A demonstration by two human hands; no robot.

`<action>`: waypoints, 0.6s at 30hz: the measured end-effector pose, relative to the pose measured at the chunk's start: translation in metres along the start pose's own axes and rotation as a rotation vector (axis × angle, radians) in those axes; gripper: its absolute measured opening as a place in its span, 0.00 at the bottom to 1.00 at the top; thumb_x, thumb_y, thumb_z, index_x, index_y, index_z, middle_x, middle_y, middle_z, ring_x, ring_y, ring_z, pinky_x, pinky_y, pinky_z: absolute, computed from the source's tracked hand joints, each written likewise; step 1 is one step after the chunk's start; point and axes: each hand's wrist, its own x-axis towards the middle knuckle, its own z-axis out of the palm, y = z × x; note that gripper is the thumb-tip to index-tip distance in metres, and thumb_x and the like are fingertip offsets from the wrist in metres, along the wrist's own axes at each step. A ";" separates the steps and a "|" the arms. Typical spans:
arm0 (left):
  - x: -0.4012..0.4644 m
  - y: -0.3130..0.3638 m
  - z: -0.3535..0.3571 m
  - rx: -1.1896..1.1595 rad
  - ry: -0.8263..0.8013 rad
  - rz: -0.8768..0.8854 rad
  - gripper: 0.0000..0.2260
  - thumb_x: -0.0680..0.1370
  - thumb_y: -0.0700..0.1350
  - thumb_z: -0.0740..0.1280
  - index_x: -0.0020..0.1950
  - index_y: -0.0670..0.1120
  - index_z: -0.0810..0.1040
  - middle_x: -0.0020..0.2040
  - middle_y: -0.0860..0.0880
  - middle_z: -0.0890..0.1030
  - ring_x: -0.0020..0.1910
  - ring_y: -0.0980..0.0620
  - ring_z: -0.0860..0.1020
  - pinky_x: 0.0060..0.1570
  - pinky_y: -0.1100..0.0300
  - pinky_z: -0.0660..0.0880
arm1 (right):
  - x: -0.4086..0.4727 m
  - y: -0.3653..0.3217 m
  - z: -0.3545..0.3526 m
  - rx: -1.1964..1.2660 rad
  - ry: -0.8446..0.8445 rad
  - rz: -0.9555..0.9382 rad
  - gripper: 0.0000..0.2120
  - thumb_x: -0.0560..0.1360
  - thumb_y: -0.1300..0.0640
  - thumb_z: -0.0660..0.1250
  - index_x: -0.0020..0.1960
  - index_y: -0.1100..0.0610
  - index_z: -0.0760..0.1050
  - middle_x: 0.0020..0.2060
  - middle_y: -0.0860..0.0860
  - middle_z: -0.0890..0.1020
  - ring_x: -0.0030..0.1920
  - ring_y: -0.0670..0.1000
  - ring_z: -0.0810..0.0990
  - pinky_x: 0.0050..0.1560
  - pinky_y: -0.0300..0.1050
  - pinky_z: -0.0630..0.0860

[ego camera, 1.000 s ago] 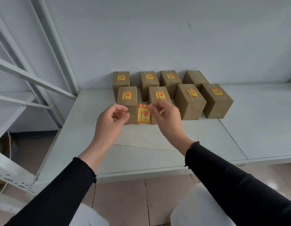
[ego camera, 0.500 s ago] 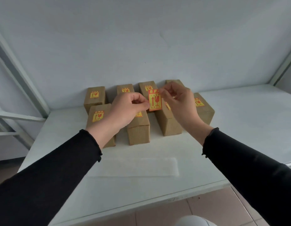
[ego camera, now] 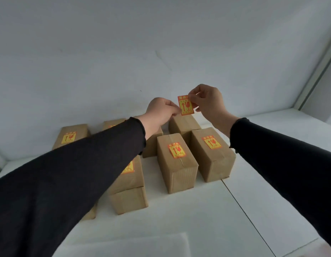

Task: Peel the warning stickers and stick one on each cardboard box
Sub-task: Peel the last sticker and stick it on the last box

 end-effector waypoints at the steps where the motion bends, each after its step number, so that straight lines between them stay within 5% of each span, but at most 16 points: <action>1: 0.013 0.000 0.005 0.002 0.001 -0.019 0.08 0.77 0.45 0.72 0.51 0.42 0.84 0.42 0.47 0.81 0.43 0.49 0.80 0.43 0.58 0.79 | 0.012 0.006 0.001 -0.034 -0.006 0.007 0.06 0.78 0.58 0.68 0.42 0.53 0.79 0.38 0.50 0.85 0.38 0.48 0.84 0.39 0.48 0.81; 7: 0.065 -0.010 0.033 0.051 0.002 -0.159 0.07 0.76 0.43 0.73 0.50 0.40 0.84 0.42 0.44 0.84 0.46 0.44 0.85 0.53 0.51 0.82 | 0.057 0.043 0.019 -0.174 -0.061 0.071 0.04 0.77 0.58 0.67 0.44 0.54 0.80 0.37 0.49 0.83 0.37 0.48 0.80 0.39 0.46 0.79; 12: 0.080 -0.025 0.049 -0.001 -0.049 -0.305 0.09 0.75 0.38 0.74 0.55 0.40 0.80 0.50 0.42 0.85 0.45 0.46 0.86 0.50 0.52 0.84 | 0.064 0.073 0.034 -0.222 -0.138 0.145 0.06 0.78 0.58 0.67 0.43 0.54 0.78 0.41 0.50 0.83 0.39 0.46 0.80 0.37 0.40 0.76; 18: 0.084 -0.026 0.053 -0.040 -0.090 -0.361 0.12 0.74 0.34 0.75 0.55 0.39 0.77 0.54 0.40 0.83 0.48 0.46 0.85 0.37 0.61 0.82 | 0.068 0.089 0.041 -0.241 -0.169 0.164 0.08 0.78 0.54 0.68 0.40 0.52 0.77 0.44 0.49 0.83 0.46 0.49 0.82 0.46 0.43 0.81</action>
